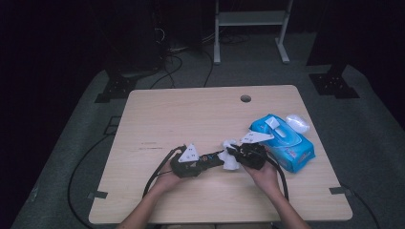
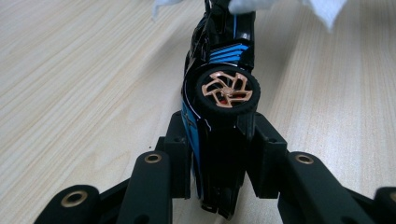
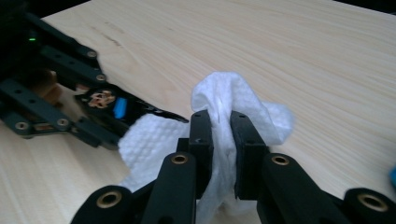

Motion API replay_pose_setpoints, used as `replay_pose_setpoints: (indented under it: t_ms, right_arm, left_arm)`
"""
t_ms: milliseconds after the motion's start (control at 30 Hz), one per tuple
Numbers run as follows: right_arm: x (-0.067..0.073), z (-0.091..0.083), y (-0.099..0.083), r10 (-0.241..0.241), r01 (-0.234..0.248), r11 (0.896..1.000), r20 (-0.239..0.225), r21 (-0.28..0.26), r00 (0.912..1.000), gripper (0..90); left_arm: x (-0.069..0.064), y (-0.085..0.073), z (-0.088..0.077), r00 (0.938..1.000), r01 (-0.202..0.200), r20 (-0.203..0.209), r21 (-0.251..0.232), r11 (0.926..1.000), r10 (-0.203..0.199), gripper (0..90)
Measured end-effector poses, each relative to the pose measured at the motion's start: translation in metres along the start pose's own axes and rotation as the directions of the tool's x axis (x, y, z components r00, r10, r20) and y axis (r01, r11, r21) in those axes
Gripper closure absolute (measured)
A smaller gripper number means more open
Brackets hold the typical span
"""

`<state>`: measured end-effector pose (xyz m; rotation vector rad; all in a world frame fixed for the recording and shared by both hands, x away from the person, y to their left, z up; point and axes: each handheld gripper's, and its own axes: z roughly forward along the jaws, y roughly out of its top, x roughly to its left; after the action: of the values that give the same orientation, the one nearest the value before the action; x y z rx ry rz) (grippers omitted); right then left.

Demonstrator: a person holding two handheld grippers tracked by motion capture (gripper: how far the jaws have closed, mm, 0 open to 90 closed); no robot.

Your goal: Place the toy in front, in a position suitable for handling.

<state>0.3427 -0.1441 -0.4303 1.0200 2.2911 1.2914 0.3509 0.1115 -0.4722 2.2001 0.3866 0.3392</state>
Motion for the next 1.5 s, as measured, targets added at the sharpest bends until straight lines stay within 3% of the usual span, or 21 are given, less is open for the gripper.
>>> replay_pose_setpoints:
  t_ms: [33,100,133,200,333,467,567,633,667,833,933,967,1000,1133,1167,1233,1300,1400,1433,1467,1500]
  right_arm:
    - [0.008,0.004,0.001,-0.033,0.033,0.999,-0.001,-0.006,0.9995,79.7]
    - [0.010,0.005,0.002,-0.039,0.039,0.999,-0.017,-0.005,0.9991,79.7]
    - [0.011,0.006,0.002,-0.031,0.031,1.000,-0.038,-0.003,0.9988,79.7]
    - [0.011,0.005,0.003,-0.037,0.037,0.999,-0.034,0.000,0.9987,79.6]
    - [-0.005,-0.006,0.001,0.021,-0.021,1.000,-0.016,-0.023,0.9997,79.6]
    - [-0.006,-0.008,0.000,0.028,-0.029,0.999,-0.018,-0.025,0.9994,79.6]
    - [-0.002,-0.004,0.000,0.033,-0.034,0.999,-0.044,-0.023,0.9985,79.6]
    - [0.002,-0.001,0.001,0.015,-0.015,1.000,-0.041,-0.016,0.9990,79.6]
    - [0.002,-0.001,0.001,0.015,-0.015,1.000,-0.041,-0.016,0.9990,79.6]
    - [-0.008,-0.006,-0.001,0.056,-0.057,0.998,-0.029,-0.029,0.9980,79.6]
    - [-0.010,-0.008,-0.002,0.064,-0.065,0.997,-0.029,-0.034,0.9975,79.6]
    - [-0.011,-0.007,-0.002,0.069,-0.070,0.997,-0.035,-0.035,0.9970,79.5]
    - [-0.011,-0.007,-0.002,0.069,-0.070,0.997,-0.035,-0.035,0.9970,79.5]
    - [-0.009,-0.002,-0.004,0.067,-0.068,0.998,-0.047,-0.019,0.9967,79.4]
    - [-0.009,-0.001,-0.004,0.063,-0.064,0.998,-0.048,-0.017,0.9968,79.4]
    - [-0.011,-0.001,-0.004,0.077,-0.078,0.997,-0.055,-0.019,0.9956,79.4]
    - [-0.012,-0.002,-0.004,0.087,-0.089,0.996,-0.063,-0.025,0.9942,79.4]
    - [-0.013,-0.003,-0.004,0.091,-0.093,0.995,-0.068,-0.029,0.9935,79.4]
    - [-0.013,-0.004,-0.003,0.093,-0.095,0.995,-0.071,-0.036,0.9932,79.3]
    - [-0.013,-0.004,-0.003,0.093,-0.095,0.995,-0.071,-0.036,0.9932,79.3]
    - [-0.014,-0.006,-0.002,0.098,-0.101,0.994,-0.072,-0.039,0.9926,79.4]
  left_arm:
    - [0.000,0.003,-0.001,0.9999,0.015,-0.002,-0.009,0.9998,-0.015,62.2]
    - [0.001,0.005,-0.002,0.9997,0.025,-0.003,-0.013,0.9996,-0.025,59.6]
    - [0.001,0.007,-0.003,0.9997,0.024,0.000,-0.019,0.9995,-0.024,59.3]
    - [0.001,0.008,-0.005,0.9999,0.006,0.014,-0.012,0.9999,-0.006,62.8]
    - [0.004,0.006,-0.012,0.9999,-0.006,0.010,0.012,0.9999,0.005,63.0]
    - [0.007,0.000,-0.022,1.0000,-0.004,0.004,0.026,0.9997,0.004,63.0]
    - [0.012,-0.003,-0.033,0.9997,0.022,-0.013,0.059,0.9980,-0.021,62.2]
    - [0.014,0.005,-0.036,0.9990,0.039,-0.026,0.082,0.9959,-0.037,48.5]
    - [0.014,0.005,-0.036,0.9990,0.039,-0.026,0.082,0.9959,-0.037,46.8]
    - [0.014,0.036,-0.028,0.9997,-0.011,-0.020,0.132,0.9912,0.014,42.4]
    - [0.014,0.049,-0.014,0.9999,-0.013,0.001,0.183,0.9831,0.013,40.6]
    - [0.013,0.053,-0.004,0.9997,-0.022,0.019,0.220,0.9753,0.018,40.6]
    - [0.013,0.053,-0.004,0.9997,-0.022,0.019,0.220,0.9753,0.018,40.7]
    - [0.009,0.057,0.012,0.9988,-0.047,0.024,0.296,0.9539,0.042,45.2]
    - [0.006,0.057,0.016,0.9977,-0.062,-0.006,0.315,0.9470,0.067,48.8]
    - [0.006,0.058,0.015,0.9970,-0.071,-0.006,0.311,0.9476,0.077,56.8]
    - [0.007,0.059,0.012,0.9973,-0.073,0.017,0.293,0.9535,0.071,57.8]
    - [0.005,0.057,0.011,0.9959,-0.090,0.022,0.282,0.9552,0.088,57.8]
    - [0.005,0.055,0.008,0.9966,-0.082,0.024,0.256,0.9632,0.079,57.9]
    - [0.005,0.055,0.008,0.9966,-0.082,0.024,0.256,0.9632,0.079,57.9]
    - [0.006,0.053,0.004,0.9980,-0.064,0.016,0.208,0.9761,0.061,57.9]
